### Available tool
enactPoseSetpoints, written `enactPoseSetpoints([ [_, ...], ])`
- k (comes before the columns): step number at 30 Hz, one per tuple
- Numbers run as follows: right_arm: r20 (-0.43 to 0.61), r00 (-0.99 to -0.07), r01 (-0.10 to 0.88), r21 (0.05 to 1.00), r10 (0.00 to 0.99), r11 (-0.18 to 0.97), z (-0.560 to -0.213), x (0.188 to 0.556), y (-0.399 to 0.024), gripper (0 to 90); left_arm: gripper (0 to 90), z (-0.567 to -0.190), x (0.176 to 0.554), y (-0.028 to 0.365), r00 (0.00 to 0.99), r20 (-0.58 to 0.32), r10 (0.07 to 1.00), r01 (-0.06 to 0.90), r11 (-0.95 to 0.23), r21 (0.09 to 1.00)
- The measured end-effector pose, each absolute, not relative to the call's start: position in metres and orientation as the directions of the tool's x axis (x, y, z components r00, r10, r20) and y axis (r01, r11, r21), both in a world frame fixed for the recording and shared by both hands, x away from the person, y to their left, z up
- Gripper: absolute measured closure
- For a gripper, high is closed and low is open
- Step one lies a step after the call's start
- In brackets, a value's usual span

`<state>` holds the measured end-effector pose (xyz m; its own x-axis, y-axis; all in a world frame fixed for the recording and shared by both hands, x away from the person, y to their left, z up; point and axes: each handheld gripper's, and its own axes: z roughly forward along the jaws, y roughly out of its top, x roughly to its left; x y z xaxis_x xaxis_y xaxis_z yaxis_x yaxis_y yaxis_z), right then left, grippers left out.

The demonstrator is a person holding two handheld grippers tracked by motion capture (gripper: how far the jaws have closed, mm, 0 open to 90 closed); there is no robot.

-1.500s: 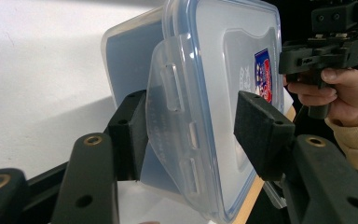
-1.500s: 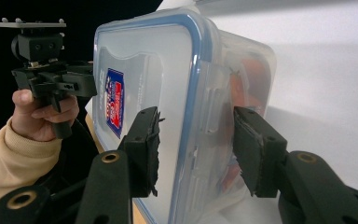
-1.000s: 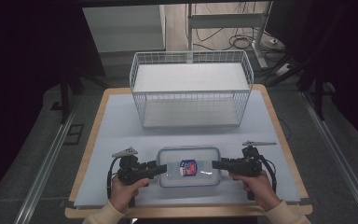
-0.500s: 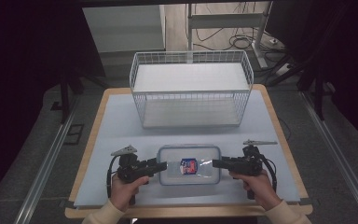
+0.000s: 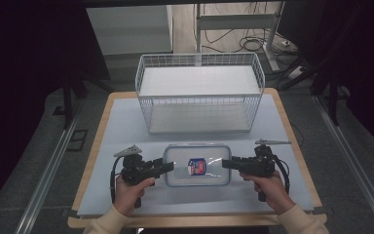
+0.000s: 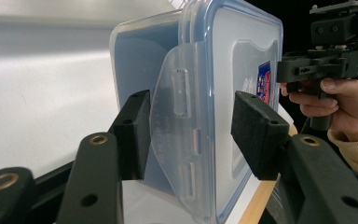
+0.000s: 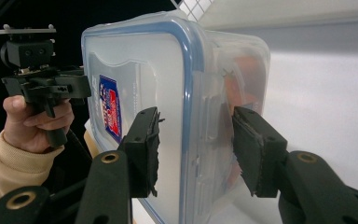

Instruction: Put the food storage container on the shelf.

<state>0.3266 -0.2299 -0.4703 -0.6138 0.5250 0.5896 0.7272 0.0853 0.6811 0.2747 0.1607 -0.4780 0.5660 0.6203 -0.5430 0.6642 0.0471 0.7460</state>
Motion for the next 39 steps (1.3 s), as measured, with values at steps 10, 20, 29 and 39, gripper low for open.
enactPoseSetpoints([
  [10, 0.559, -0.643, 0.688, 0.722, 0.524, 0.074, -0.446, 0.336, -0.23, 52.8, 49.0, -0.452, 0.285, 0.161, 0.592, -0.508, 0.625, 0.624, 0.043, 0.78],
  [20, 0.519, -0.676, 0.642, 0.763, 0.524, 0.072, -0.416, 0.345, -0.229, 52.8, 49.0, -0.425, 0.296, 0.162, 0.617, -0.483, 0.621, 0.585, 0.048, 0.809],
  [29, 0.486, -0.694, 0.606, 0.793, 0.531, 0.067, -0.388, 0.353, -0.229, 52.8, 49.0, -0.398, 0.311, 0.161, 0.64, -0.464, 0.613, 0.557, 0.045, 0.829],
  [39, 0.455, -0.711, 0.567, 0.822, 0.536, 0.054, -0.355, 0.37, -0.231, 52.8, 49.0, -0.365, 0.331, 0.16, 0.663, -0.436, 0.608, 0.518, 0.049, 0.854],
])
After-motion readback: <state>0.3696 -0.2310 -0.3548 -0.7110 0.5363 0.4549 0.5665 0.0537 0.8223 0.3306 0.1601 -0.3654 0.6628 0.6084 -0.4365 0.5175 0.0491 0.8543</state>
